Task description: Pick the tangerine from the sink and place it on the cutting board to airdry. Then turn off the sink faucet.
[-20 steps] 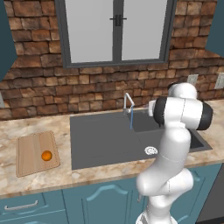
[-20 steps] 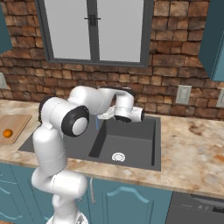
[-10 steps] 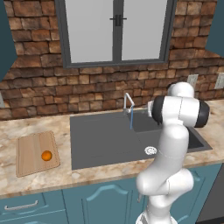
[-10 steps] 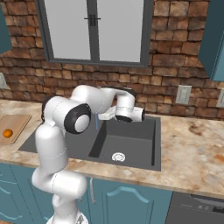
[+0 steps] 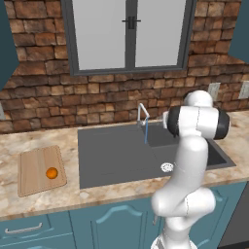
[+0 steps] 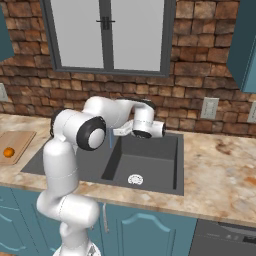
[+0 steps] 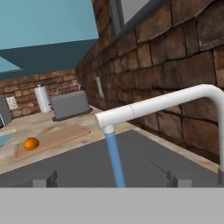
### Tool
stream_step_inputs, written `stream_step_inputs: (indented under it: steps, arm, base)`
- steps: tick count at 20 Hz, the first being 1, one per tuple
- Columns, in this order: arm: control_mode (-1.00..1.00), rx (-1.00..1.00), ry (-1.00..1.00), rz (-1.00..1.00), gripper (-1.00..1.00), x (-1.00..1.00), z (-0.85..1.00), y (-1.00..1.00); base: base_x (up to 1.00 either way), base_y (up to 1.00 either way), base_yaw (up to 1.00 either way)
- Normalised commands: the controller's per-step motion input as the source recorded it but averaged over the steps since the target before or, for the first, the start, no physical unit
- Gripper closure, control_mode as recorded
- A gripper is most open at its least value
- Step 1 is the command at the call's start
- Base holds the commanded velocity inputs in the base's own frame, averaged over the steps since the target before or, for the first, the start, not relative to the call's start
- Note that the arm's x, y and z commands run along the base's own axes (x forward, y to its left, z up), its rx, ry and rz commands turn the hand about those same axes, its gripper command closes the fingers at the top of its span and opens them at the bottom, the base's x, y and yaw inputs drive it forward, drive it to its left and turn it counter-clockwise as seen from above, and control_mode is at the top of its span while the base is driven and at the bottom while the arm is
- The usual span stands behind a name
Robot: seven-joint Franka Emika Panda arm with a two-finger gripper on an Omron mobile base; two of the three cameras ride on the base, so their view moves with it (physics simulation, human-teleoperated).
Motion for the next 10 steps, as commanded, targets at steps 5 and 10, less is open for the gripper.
stream_step_inputs:
  steps: [5,10]
  arm:
    - [-1.0,0.0,0.0,0.0,-1.0,0.21,-0.1,0.0]
    - [-1.0,0.0,0.0,0.0,-1.0,0.16,-0.14,0.0]
  base:
    - [0.0,0.0,0.0]
    - [0.0,0.0,0.0]
